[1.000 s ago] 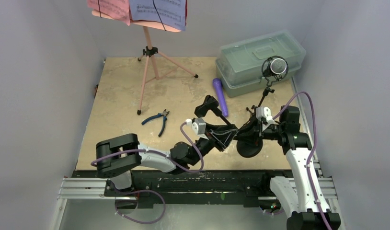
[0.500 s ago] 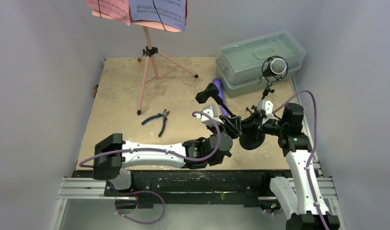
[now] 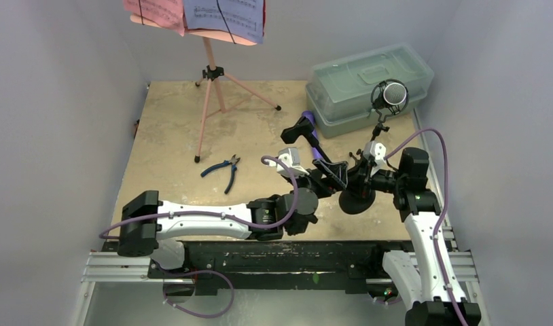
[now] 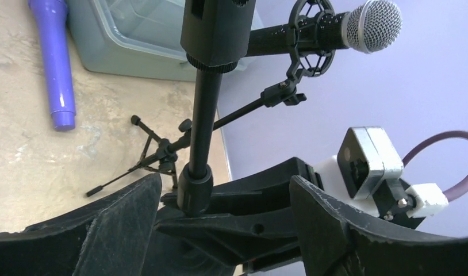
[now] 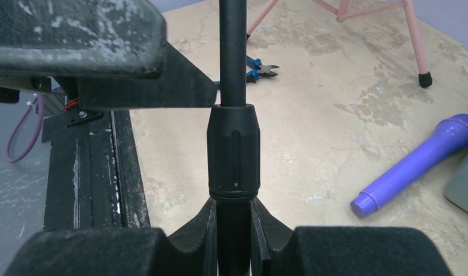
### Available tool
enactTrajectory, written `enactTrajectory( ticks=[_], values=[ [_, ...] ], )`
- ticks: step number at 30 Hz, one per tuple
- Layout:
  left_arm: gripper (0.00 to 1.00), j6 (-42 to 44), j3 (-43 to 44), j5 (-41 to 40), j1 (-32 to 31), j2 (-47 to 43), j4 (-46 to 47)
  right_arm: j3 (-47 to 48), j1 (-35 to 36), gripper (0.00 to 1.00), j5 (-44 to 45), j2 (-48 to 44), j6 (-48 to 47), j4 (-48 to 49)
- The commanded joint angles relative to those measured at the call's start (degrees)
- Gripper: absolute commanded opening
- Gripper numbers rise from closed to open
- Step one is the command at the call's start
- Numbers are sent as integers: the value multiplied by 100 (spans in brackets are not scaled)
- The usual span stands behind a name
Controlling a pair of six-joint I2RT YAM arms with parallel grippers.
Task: Pack up the instrument practice props
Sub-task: Unscrew the knob on the microphone stand.
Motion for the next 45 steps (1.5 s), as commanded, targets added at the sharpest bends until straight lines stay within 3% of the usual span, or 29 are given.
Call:
enactTrajectory(
  ticks=[1,5,10,15,19,24,34,45],
  values=[
    [84,848,-417,543,-22,-461,502,111,-5,0,-213,-56,-174,42],
    [87,2025,-1486,1404,-22,-861,1608,151,-5,0,-424,-42,-464,-193],
    [91,3673,-3049,3217,44,-1467,3616,206,-5,0,-691,-24,-830,-511],
    [89,3591,-4125,4674,684,-1711,5298,261,-5,0,-979,-5,-1213,-849],
    [90,3380,-4652,5464,1145,-1397,6843,283,-5,0,-1178,6,-1409,-1042],
    [100,3289,-4510,5865,1368,-883,7477,284,-5,0,-1305,38,-1513,-1138],
    [100,2728,-3922,6793,1858,336,8535,285,-5,0,-1358,34,-1635,-1236],
    [100,2760,-3338,7165,1929,759,8548,292,-5,0,-1376,24,-1692,-1286]
  ],
)
